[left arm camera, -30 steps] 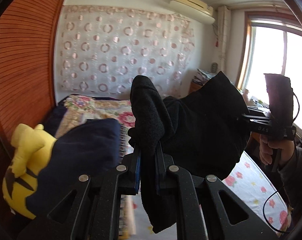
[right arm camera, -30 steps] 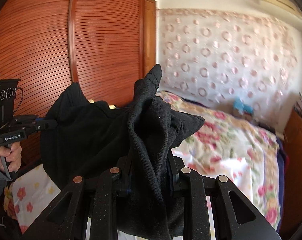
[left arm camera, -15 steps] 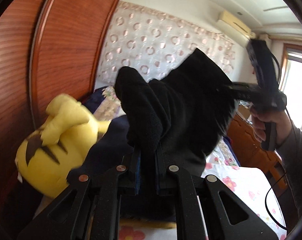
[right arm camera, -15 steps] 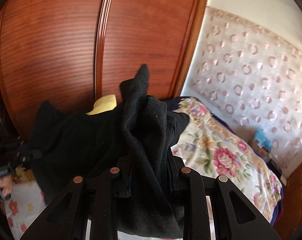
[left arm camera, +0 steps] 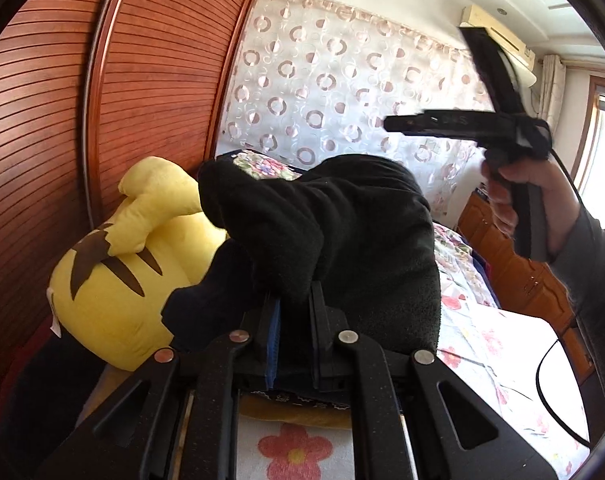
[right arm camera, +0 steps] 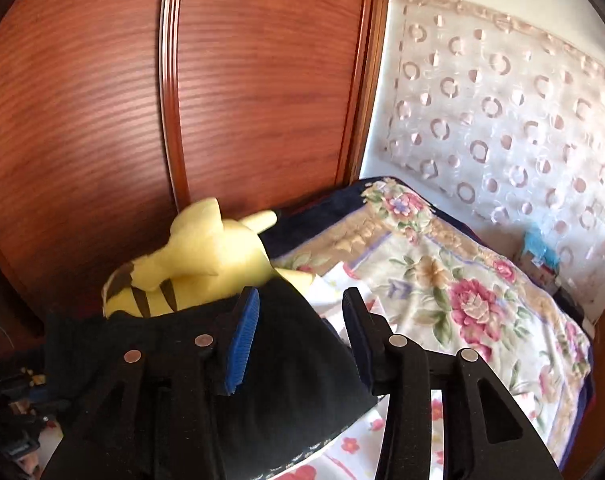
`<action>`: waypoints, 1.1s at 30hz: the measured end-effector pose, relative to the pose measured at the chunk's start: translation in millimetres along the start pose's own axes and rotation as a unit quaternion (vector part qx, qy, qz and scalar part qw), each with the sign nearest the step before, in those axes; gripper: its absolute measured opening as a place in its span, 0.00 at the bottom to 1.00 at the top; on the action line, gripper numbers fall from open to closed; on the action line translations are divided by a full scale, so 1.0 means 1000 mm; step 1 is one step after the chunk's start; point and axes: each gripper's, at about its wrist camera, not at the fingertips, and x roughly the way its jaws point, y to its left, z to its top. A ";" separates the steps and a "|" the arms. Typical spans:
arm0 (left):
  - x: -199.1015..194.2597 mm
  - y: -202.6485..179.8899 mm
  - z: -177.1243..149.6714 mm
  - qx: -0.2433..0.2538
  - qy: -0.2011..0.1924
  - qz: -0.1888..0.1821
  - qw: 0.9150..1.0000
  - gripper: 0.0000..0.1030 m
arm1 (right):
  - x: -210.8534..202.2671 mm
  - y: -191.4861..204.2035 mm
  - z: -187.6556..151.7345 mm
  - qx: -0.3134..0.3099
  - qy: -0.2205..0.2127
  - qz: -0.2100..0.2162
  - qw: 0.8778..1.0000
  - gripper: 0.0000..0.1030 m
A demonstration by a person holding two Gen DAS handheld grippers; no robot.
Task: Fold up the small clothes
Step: 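Carry the shirt to the clothes stack beside the yellow plush toy with both grippers, then lower the shirt onto the stack and open both grippers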
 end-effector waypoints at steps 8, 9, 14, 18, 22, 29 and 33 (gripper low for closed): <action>-0.027 0.005 0.015 0.016 -0.041 0.010 0.999 0.58 | 0.013 0.019 -0.046 -0.017 0.008 0.038 0.999 0.44; -0.029 0.003 0.020 0.021 -0.044 0.008 0.999 0.66 | 0.017 0.017 -0.051 -0.015 0.014 0.037 0.999 0.44; -0.020 -0.002 0.043 0.055 -0.036 0.013 0.998 0.79 | 0.032 -0.005 -0.066 0.013 0.022 0.037 0.999 0.44; -0.023 -0.006 0.048 0.067 -0.042 0.025 0.997 0.79 | 0.060 -0.005 -0.082 0.026 0.049 0.011 0.998 0.44; -0.029 -0.010 0.042 0.077 -0.036 0.029 0.996 0.79 | 0.060 -0.009 -0.082 0.056 0.027 0.016 0.998 0.44; -0.046 -0.027 0.032 0.093 -0.027 0.016 0.995 0.79 | 0.010 0.011 -0.101 0.075 0.010 -0.005 0.997 0.44; -0.055 -0.045 0.022 0.110 -0.020 0.000 0.994 0.79 | -0.036 0.024 -0.124 0.086 -0.005 -0.012 0.996 0.44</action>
